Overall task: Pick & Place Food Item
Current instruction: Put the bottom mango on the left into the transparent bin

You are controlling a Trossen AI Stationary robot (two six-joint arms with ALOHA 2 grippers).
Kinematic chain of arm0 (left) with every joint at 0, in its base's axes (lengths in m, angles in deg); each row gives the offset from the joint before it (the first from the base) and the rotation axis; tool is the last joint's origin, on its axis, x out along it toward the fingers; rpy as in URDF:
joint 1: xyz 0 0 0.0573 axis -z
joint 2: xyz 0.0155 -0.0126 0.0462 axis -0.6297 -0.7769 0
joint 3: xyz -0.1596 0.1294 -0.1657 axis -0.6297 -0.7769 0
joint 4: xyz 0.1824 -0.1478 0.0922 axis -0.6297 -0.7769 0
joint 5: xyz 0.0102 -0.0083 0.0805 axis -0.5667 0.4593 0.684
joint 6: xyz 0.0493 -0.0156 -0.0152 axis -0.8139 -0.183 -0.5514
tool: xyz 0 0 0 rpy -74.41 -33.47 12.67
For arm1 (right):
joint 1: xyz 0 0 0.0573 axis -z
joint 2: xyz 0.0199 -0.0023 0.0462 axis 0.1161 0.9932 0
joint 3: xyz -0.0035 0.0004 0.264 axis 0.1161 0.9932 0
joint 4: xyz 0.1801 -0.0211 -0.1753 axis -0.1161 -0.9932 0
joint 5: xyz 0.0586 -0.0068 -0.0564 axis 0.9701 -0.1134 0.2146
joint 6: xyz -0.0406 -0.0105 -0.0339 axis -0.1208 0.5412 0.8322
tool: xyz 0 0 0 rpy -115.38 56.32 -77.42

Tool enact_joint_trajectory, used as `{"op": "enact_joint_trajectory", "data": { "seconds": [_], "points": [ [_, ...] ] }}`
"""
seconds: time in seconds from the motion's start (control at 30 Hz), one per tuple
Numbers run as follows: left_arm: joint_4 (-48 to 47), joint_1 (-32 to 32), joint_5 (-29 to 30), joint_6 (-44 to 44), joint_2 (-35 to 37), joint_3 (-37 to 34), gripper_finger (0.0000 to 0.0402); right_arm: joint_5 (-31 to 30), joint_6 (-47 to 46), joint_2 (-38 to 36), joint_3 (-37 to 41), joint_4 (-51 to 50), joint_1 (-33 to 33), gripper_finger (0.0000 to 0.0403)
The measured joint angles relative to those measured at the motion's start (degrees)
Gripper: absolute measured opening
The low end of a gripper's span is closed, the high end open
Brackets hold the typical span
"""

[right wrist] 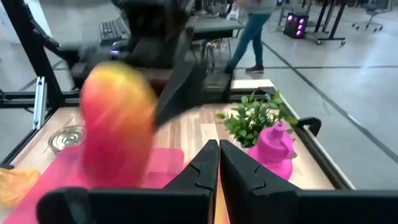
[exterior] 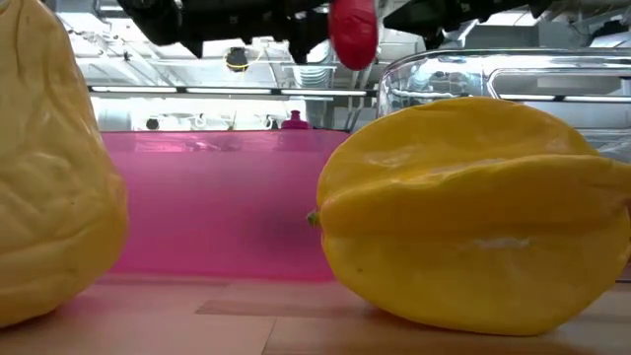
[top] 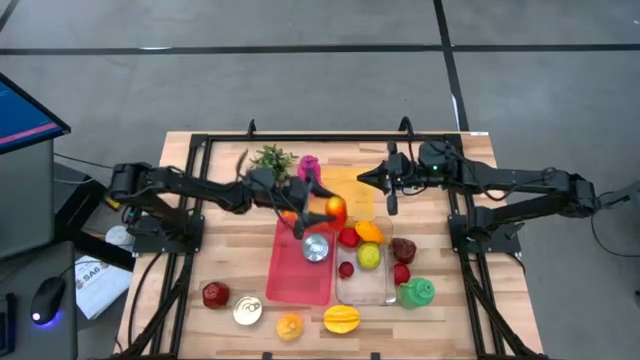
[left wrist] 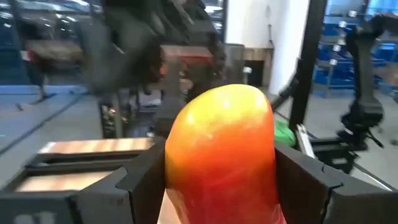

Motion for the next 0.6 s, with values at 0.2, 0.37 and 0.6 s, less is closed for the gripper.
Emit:
{"op": "enact_joint_trajectory", "data": {
  "seconds": [0.2,0.37,0.6],
  "points": [
    [7.15,3.55,0.04,-0.45,-7.98,0.00,0.0246,0.00,0.00,-0.29,0.00,-0.01,-0.04,0.0011],
    [10.66,4.50,0.17,-0.48,-13.46,0.00,0.0239,0.00,0.00,-0.29,0.00,-0.04,-0.04,0.0011],
    [14.26,5.30,0.19,-0.56,-19.38,0.00,0.0252,0.00,-0.02,-0.29,0.00,-0.06,-0.07,0.0011]
  ]
}}
